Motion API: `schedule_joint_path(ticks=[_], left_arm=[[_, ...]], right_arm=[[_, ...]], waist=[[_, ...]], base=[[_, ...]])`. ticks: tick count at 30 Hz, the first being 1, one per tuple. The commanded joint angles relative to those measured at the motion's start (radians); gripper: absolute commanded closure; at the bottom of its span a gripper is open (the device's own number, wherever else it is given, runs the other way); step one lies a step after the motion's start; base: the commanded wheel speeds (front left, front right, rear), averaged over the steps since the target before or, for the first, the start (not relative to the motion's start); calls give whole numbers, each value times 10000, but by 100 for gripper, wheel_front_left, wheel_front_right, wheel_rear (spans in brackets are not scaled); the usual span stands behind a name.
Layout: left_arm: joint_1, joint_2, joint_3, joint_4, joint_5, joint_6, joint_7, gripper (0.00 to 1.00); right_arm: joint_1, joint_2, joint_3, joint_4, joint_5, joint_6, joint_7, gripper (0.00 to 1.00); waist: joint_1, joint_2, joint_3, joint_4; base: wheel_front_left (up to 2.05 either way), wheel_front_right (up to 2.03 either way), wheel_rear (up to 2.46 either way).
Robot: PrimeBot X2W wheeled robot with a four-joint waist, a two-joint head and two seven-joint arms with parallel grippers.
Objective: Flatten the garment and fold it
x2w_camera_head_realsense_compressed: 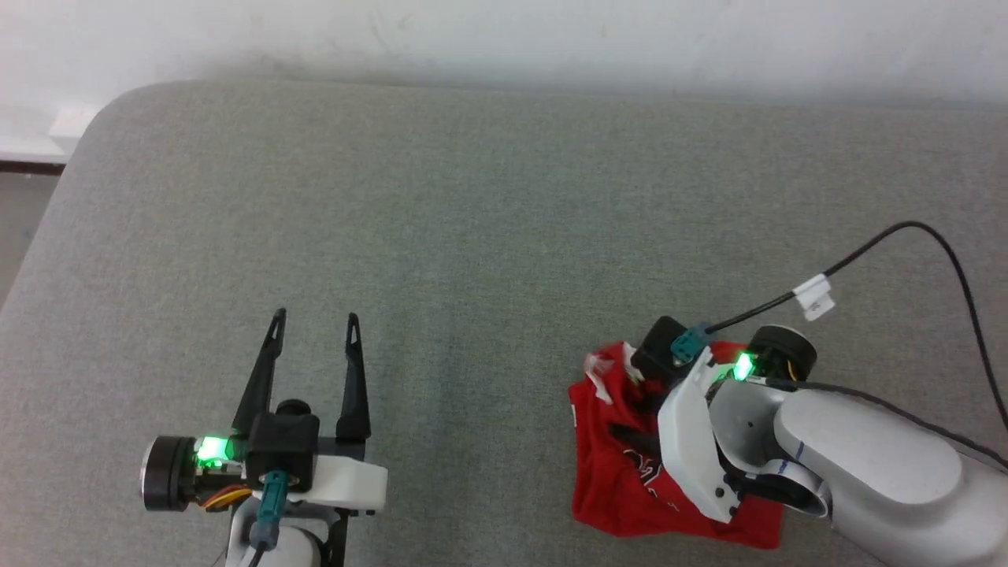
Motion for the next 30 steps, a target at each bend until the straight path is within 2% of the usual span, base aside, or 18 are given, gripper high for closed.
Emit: schedule_joint_path(ticks=[1, 4, 8, 11, 16, 19, 24, 27, 30], left_arm=[[46, 36, 57, 65, 51, -21, -47, 0], [136, 39, 83, 205, 8, -72, -47, 0], [270, 53, 145, 287, -28, -127, -47, 0], [386, 77, 235, 294, -52, -142, -47, 0], [533, 102, 367, 211, -71, -182, -47, 0], [572, 101, 434, 110, -75, -212, -47, 0], [665, 58, 541, -186, -112, -270, -47, 0], [771, 11, 640, -348, -184, -327, -47, 0], [877, -24, 733, -471, -208, -386, -47, 0]], right_arm=[[-117, -71, -5, -107, -54, -11, -282, 0], [-161, -370, -222, -643, -157, -11, -1222, 0], [86, -799, -1236, -1229, -312, -11, -2722, 0], [428, -1027, -2442, -1211, -851, -11, -3953, 0], [1447, -784, -5058, -603, -2118, -11, -5852, 0], [2236, -311, -6823, -308, -3169, -11, -6357, 0], [3939, 1021, -9668, -692, -4840, -11, -6554, 0], [5009, 1983, -10944, -1461, -5660, -11, -6563, 0], [6029, 2867, -11725, -2052, -6178, -11, -6565, 0]], waist=[[0, 0, -265, -224], [0, 0, -563, -412], [0, 0, -933, -687], [0, 0, -1156, -896], [0, 0, -1359, -1152], [0, 0, -1406, -1237], [0, 0, -1485, -1322], [0, 0, -1543, -1346], [0, 0, -1605, -1353]], base=[[0, 0, 0], [0, 0, 0], [0, 0, 0], [0, 0, 0], [0, 0, 0], [0, 0, 0], [0, 0, 0], [0, 0, 0], [0, 0, 0]])
